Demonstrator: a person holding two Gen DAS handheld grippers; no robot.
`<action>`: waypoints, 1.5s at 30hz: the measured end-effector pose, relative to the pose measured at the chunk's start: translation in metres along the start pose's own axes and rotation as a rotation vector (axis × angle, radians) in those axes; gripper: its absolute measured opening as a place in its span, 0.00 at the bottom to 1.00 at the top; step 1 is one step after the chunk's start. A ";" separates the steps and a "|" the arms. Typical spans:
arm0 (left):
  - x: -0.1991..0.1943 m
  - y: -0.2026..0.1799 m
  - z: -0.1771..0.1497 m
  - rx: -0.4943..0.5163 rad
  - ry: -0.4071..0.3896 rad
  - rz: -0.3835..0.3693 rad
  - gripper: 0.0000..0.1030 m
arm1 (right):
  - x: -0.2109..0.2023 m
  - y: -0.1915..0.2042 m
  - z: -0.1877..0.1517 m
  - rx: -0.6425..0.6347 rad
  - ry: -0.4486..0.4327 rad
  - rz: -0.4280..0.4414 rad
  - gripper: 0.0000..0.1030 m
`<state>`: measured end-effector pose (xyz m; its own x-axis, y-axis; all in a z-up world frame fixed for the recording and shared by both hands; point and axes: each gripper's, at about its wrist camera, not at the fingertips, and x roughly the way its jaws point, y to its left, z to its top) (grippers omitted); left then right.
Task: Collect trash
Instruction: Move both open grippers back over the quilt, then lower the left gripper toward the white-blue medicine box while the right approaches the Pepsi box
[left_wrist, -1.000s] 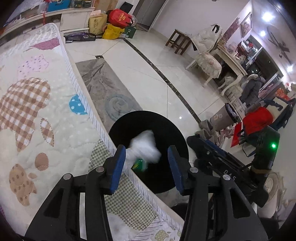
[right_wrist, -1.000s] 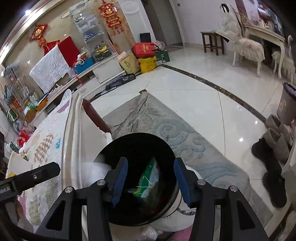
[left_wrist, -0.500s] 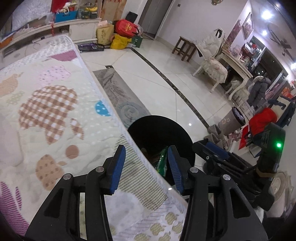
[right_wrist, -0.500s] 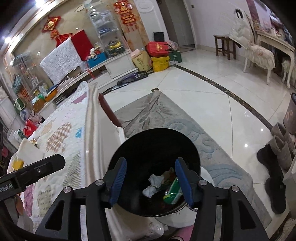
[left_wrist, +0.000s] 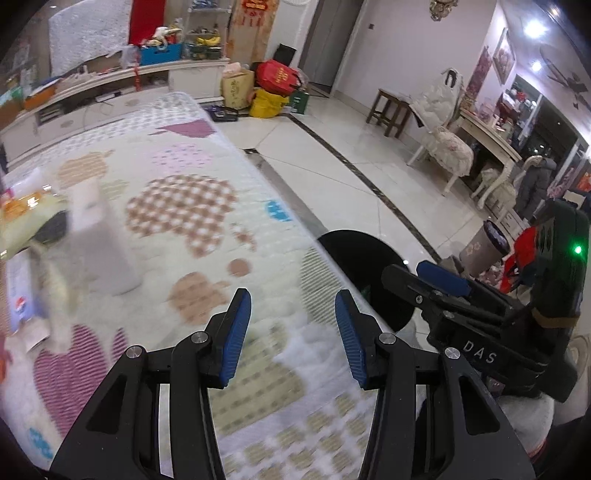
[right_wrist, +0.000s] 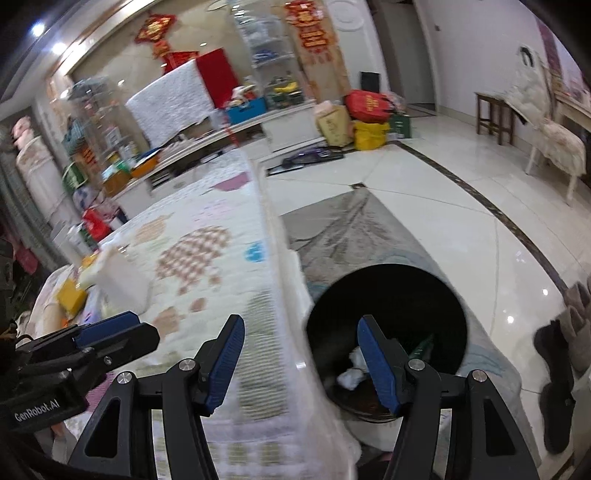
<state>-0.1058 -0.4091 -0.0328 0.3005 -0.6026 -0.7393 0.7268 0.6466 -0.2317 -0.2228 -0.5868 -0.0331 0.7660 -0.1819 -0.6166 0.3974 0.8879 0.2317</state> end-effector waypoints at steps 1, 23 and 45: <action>-0.003 0.003 -0.002 -0.004 -0.001 0.010 0.44 | 0.001 0.008 0.000 -0.012 0.003 0.012 0.60; -0.138 0.194 -0.136 -0.326 0.018 0.301 0.44 | 0.046 0.149 -0.031 -0.229 0.143 0.268 0.60; -0.171 0.354 -0.160 -0.670 -0.078 0.409 0.44 | 0.097 0.318 -0.052 -0.459 0.295 0.516 0.64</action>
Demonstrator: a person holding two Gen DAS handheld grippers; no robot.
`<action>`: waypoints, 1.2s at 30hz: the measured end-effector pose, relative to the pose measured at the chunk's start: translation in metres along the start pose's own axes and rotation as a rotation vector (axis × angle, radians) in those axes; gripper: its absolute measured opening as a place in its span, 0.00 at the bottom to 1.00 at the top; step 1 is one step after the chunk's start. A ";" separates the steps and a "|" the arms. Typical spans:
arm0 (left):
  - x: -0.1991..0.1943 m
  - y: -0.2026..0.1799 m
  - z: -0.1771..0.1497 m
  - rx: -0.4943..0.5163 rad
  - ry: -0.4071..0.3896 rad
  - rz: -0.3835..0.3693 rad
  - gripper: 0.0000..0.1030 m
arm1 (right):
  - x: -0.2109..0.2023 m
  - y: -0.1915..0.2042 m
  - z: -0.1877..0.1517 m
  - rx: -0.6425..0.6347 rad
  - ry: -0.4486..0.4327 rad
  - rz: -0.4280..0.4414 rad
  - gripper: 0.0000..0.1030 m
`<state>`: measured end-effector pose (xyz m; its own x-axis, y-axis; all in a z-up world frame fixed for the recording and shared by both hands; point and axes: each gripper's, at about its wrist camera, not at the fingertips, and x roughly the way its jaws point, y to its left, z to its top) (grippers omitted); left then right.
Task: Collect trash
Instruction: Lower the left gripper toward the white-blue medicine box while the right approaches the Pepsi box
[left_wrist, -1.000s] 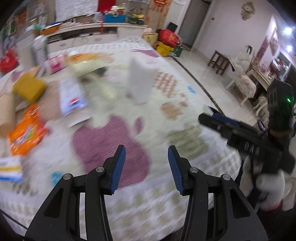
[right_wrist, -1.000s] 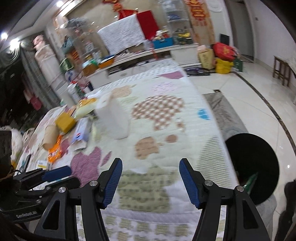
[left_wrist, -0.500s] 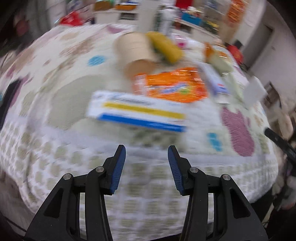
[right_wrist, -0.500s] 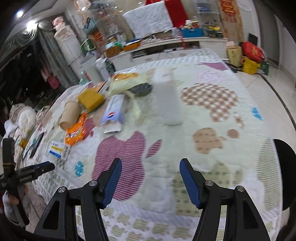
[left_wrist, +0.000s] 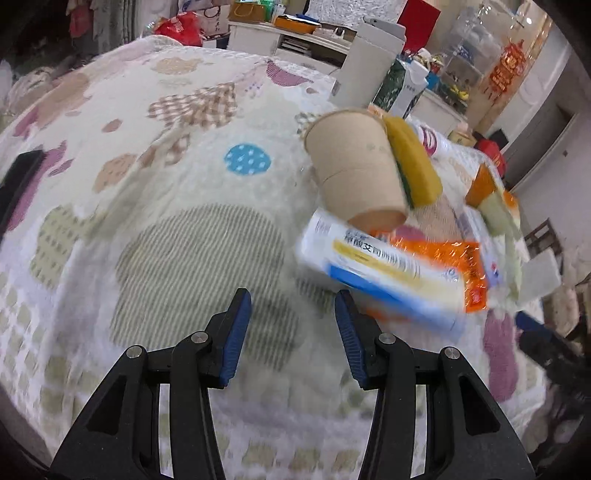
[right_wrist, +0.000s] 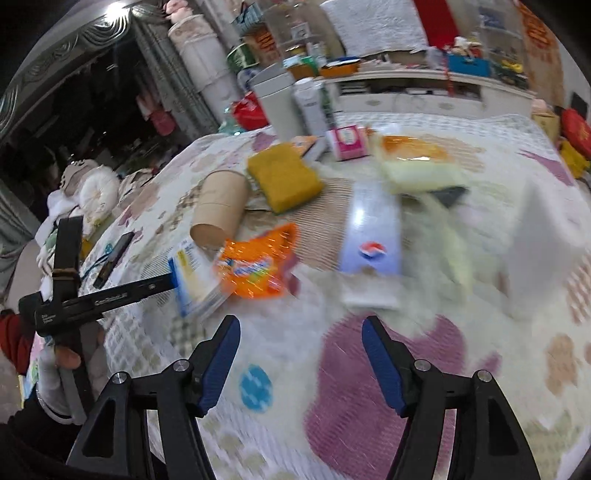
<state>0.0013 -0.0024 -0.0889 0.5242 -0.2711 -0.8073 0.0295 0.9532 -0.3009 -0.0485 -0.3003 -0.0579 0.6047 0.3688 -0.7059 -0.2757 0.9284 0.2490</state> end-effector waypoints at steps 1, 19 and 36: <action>0.001 0.001 0.004 -0.014 0.008 -0.016 0.44 | 0.007 0.003 0.004 0.002 0.009 0.006 0.64; -0.006 0.012 0.021 -0.088 -0.044 -0.171 0.64 | 0.039 0.010 0.016 -0.011 0.067 0.005 0.64; -0.012 -0.054 -0.015 0.207 0.075 -0.382 0.64 | 0.003 -0.020 0.006 0.041 0.018 -0.054 0.64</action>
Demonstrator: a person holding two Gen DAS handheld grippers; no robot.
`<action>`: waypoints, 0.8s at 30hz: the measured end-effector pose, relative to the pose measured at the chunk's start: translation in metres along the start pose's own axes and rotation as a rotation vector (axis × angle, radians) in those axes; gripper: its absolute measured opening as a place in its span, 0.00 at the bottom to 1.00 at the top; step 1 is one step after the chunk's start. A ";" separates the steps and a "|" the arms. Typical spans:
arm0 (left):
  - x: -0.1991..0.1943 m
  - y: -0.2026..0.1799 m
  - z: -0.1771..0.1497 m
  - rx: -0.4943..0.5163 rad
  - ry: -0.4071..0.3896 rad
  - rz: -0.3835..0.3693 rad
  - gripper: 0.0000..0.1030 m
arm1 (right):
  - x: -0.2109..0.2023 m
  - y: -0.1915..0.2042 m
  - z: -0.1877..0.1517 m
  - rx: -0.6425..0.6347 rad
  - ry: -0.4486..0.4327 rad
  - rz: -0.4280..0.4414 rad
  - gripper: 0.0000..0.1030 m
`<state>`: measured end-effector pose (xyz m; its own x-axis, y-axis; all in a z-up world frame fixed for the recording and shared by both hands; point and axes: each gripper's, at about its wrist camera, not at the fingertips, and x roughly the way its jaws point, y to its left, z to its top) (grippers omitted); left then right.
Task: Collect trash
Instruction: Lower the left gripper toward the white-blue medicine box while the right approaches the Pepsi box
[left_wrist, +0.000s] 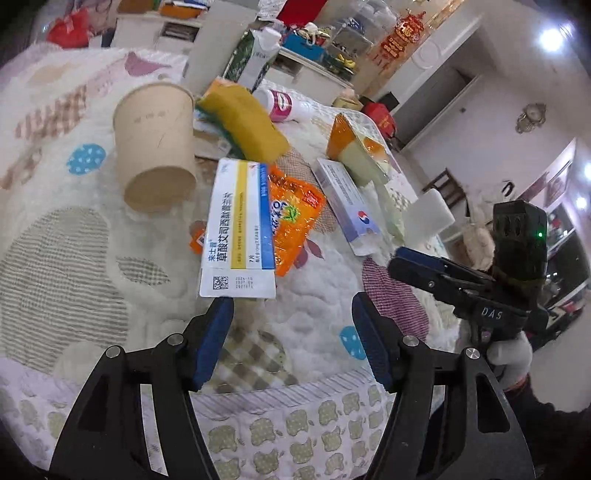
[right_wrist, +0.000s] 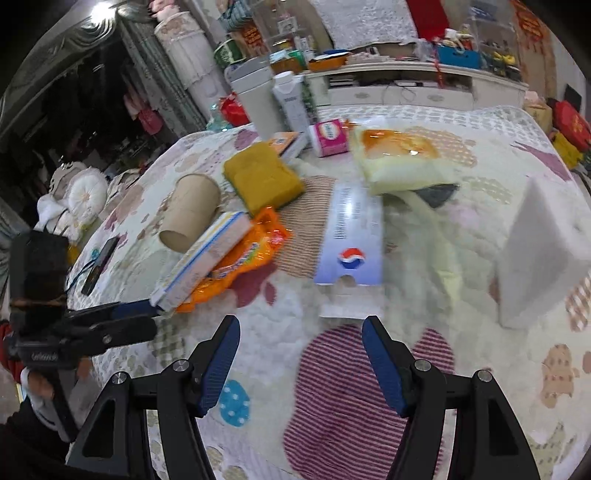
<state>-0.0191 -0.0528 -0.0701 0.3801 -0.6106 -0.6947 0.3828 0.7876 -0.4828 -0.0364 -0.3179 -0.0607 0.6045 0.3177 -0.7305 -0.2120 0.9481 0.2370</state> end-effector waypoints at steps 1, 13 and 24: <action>-0.001 0.002 0.003 -0.004 -0.013 0.019 0.64 | -0.002 -0.003 0.000 0.009 -0.001 -0.003 0.64; -0.027 0.009 0.022 0.017 -0.112 0.172 0.64 | -0.018 -0.011 -0.007 0.024 -0.017 -0.007 0.65; 0.019 -0.011 0.051 0.154 -0.014 0.219 0.64 | -0.012 -0.002 -0.009 0.013 -0.002 0.010 0.65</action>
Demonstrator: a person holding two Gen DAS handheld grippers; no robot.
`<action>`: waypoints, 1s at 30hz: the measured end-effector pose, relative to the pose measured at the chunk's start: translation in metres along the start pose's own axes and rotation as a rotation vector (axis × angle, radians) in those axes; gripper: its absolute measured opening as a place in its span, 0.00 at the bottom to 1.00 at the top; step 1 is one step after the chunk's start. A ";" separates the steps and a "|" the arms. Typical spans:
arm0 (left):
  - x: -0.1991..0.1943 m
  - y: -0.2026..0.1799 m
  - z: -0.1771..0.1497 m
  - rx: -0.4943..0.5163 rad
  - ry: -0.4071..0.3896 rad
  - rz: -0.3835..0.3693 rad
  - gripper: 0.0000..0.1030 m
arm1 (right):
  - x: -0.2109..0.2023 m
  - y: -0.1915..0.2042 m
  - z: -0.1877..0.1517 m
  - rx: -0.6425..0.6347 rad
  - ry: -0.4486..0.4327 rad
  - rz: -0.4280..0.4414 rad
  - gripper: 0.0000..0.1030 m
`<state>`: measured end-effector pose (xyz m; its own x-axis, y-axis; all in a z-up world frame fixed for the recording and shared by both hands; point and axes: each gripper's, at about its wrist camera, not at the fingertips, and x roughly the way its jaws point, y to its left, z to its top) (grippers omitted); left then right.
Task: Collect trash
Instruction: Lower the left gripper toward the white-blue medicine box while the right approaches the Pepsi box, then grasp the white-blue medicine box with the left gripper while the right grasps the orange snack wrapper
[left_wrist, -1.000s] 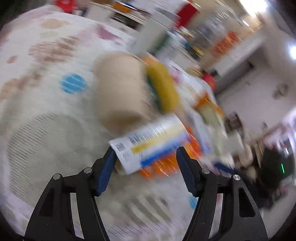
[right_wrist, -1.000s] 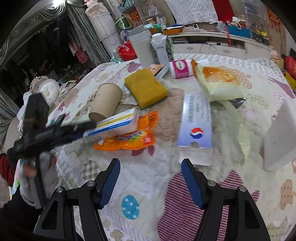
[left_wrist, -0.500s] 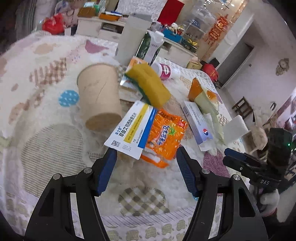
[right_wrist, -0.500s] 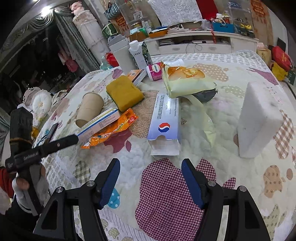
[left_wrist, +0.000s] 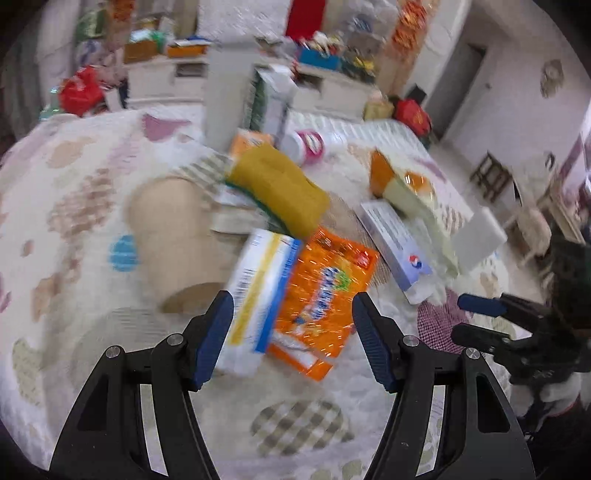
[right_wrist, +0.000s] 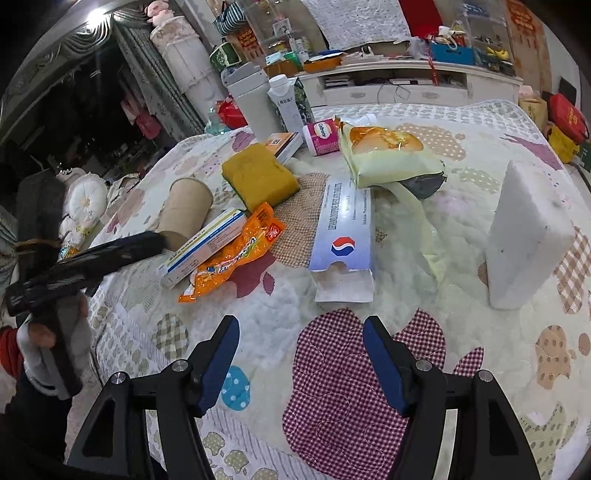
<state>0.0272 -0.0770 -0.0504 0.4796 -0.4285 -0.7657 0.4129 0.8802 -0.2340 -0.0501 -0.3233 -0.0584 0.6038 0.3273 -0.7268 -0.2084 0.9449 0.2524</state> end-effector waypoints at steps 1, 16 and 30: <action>0.009 -0.002 0.001 0.006 0.019 -0.007 0.64 | 0.000 -0.001 0.000 0.003 0.002 -0.002 0.65; 0.056 0.021 0.016 0.019 0.108 0.091 0.64 | 0.013 -0.003 0.003 0.017 0.022 0.010 0.66; 0.012 0.042 0.006 -0.078 -0.017 0.128 0.43 | 0.058 0.040 0.020 -0.008 0.081 0.081 0.66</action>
<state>0.0546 -0.0467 -0.0664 0.5375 -0.3150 -0.7823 0.2865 0.9407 -0.1819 -0.0078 -0.2661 -0.0773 0.5204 0.4013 -0.7537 -0.2604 0.9152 0.3075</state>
